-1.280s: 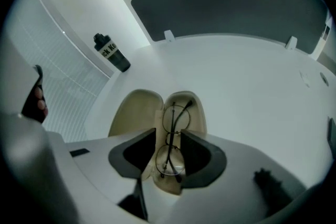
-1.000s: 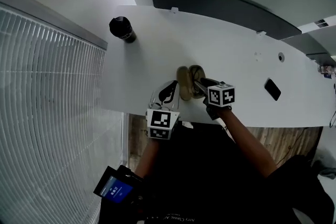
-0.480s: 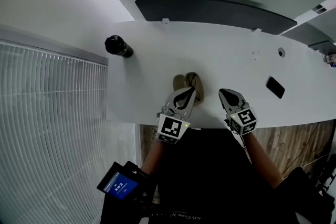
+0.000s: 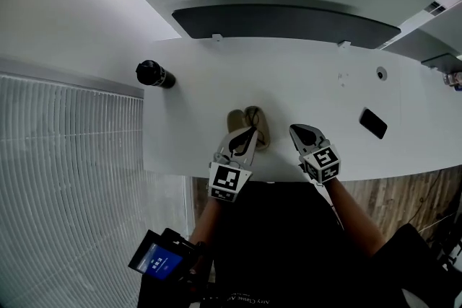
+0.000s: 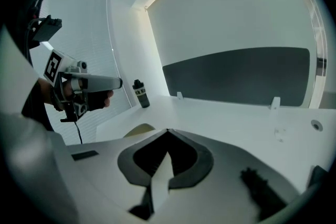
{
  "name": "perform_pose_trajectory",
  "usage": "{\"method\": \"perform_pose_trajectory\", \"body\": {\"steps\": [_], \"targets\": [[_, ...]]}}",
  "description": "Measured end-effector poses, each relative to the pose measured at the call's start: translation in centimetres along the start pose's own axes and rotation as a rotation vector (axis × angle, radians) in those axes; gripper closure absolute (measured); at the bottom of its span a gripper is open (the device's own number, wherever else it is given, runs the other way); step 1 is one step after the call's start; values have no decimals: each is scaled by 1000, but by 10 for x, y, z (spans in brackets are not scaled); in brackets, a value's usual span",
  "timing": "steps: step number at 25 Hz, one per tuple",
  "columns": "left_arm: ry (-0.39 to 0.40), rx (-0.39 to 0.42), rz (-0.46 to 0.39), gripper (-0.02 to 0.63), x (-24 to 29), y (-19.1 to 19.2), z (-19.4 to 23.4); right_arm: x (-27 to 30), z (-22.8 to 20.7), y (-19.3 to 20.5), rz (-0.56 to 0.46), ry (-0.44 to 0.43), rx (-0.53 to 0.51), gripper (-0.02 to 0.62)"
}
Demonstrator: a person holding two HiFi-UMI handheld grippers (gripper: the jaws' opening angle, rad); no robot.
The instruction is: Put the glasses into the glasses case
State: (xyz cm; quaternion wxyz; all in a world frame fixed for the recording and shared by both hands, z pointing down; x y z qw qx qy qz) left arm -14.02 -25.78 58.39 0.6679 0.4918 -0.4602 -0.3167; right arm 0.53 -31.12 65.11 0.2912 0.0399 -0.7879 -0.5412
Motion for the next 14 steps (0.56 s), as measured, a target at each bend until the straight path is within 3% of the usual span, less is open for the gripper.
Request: {"method": "perform_pose_trajectory", "body": {"steps": [14], "targets": [[-25, -5, 20, 598, 12, 3, -5, -5, -17, 1, 4, -12, -20, 588]]}}
Point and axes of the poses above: the fingertips, and each gripper's own axes: x forward along the fingers, z to its left, y out of its underside, the point moved 4 cm from there along -x, backward along the fingers, and after that the axes turned 7 degrees about -z, right-handed, at the moved point
